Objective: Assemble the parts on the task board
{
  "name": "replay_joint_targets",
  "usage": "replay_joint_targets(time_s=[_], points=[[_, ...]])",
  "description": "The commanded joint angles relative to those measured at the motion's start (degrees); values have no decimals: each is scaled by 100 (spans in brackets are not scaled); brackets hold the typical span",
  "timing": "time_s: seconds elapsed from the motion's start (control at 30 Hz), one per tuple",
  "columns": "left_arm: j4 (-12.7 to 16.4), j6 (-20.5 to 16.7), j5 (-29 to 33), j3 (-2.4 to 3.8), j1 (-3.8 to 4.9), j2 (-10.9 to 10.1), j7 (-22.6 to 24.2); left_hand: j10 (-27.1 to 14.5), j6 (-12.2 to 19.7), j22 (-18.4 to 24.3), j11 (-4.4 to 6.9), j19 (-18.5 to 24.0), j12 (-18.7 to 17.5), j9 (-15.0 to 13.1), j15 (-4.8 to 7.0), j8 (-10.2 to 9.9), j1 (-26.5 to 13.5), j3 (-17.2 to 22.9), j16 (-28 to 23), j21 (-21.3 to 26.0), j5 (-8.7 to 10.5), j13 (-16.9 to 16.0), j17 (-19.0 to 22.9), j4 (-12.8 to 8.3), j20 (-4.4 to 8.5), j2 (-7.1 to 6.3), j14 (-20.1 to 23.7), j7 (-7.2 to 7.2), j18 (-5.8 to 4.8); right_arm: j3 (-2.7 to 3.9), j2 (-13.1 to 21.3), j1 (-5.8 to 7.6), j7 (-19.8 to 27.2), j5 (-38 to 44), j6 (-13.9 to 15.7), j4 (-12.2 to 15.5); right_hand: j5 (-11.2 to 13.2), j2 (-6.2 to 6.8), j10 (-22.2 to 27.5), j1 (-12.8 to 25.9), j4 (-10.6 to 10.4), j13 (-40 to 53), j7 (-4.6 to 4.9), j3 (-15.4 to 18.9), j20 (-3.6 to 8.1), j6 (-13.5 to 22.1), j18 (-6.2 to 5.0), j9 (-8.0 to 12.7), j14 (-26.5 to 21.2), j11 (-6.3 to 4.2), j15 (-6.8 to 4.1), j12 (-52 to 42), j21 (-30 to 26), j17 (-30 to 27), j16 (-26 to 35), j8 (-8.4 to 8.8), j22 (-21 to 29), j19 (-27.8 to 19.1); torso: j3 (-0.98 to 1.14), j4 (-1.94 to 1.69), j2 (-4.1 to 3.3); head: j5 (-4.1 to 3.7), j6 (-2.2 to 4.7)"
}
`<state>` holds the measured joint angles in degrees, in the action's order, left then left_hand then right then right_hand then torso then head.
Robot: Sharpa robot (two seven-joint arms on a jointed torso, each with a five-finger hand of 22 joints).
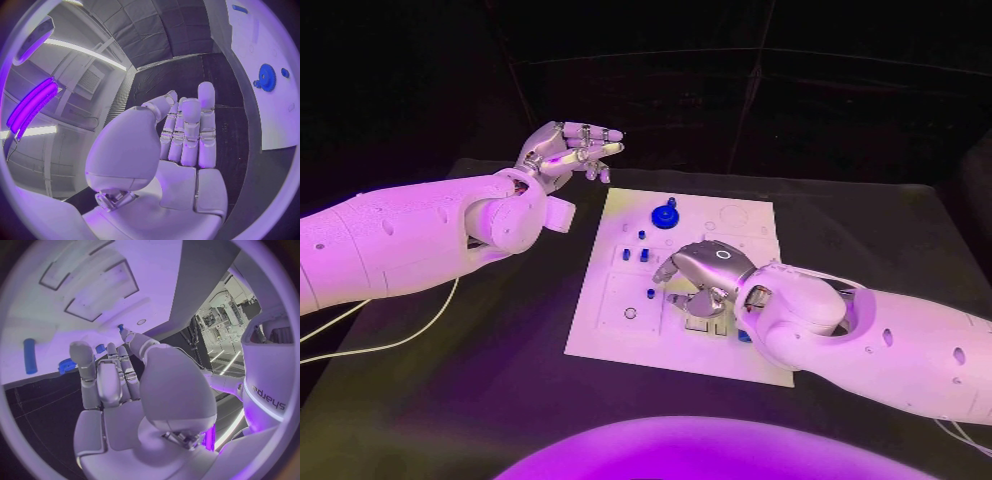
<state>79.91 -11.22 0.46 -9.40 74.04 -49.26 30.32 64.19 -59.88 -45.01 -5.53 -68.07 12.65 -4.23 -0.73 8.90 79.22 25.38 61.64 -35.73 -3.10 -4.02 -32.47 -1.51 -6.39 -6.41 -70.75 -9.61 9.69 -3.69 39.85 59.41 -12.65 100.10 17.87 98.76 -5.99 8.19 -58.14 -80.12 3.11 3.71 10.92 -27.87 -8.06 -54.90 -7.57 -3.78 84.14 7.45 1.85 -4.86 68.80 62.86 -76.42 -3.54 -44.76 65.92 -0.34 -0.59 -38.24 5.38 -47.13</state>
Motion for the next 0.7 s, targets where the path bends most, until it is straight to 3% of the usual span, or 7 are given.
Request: replay_joint_targets(time_s=[0.03,0.13,0.23,0.33,0.53,0.7], points=[[6,63,12,3,7,-17,9,-19,8,6,-28,8,-33,9,-9,-3,45,-4,-30,25,-20,4,5,-39,-10,15,29,-36,81,32,198,146,-14,-269,260,177,43,40,-33,80,-6,2,-57,89,23,27,-120,-4,25,-43,4,-55,-97,-126,94,-12,155,-104,0,9,0,-33,30],[8,64,12,2,6,-24,11,-19,8,6,-28,8,-33,9,-9,-3,45,-4,-30,25,-20,4,5,-39,-10,15,29,-36,81,84,391,311,-62,-518,171,228,211,83,-12,138,-56,1,-134,263,53,85,-133,-1,1,-87,-34,-109,-186,-236,171,-5,266,-142,-2,1,0,-87,65],[17,69,12,1,6,-28,11,-19,8,6,-28,8,-33,9,-9,-3,45,-4,-30,25,-20,4,5,-39,-10,15,29,-36,81,120,652,552,-38,-729,120,183,140,113,-48,179,-112,12,-160,493,76,86,-128,-8,9,-117,-61,-208,-235,-263,197,-17,306,-119,-11,-5,8,-162,105],[31,74,12,1,5,-35,12,-19,8,6,-28,8,-33,9,-9,-3,45,-4,-30,25,-20,4,5,-39,-10,15,29,-36,81,132,816,689,4,-809,91,74,50,89,-144,146,-121,18,-172,556,96,52,-121,-14,30,-143,-80,-294,-227,-220,174,-26,276,-72,-17,-6,7,-237,147],[46,81,12,0,5,-50,14,-19,8,6,-28,8,-33,9,-9,-3,45,-4,-30,25,-20,4,5,-39,-10,15,29,-36,81,137,994,792,-25,-812,-138,-76,42,118,-156,178,-170,5,-189,688,111,37,-119,-12,36,-156,-91,-339,-243,-240,186,-21,287,-52,-13,3,-2,-280,165],[46,84,12,0,5,-50,10,-19,8,6,-28,8,-33,9,-9,-3,45,-4,-30,25,-20,4,5,-39,-10,15,29,-36,81,135,983,810,-106,-766,-510,-134,23,123,-64,180,-236,-3,-190,886,114,13,-119,-15,35,-153,-92,-351,-281,-272,208,-27,326,-44,-16,-8,-6,-301,173]])
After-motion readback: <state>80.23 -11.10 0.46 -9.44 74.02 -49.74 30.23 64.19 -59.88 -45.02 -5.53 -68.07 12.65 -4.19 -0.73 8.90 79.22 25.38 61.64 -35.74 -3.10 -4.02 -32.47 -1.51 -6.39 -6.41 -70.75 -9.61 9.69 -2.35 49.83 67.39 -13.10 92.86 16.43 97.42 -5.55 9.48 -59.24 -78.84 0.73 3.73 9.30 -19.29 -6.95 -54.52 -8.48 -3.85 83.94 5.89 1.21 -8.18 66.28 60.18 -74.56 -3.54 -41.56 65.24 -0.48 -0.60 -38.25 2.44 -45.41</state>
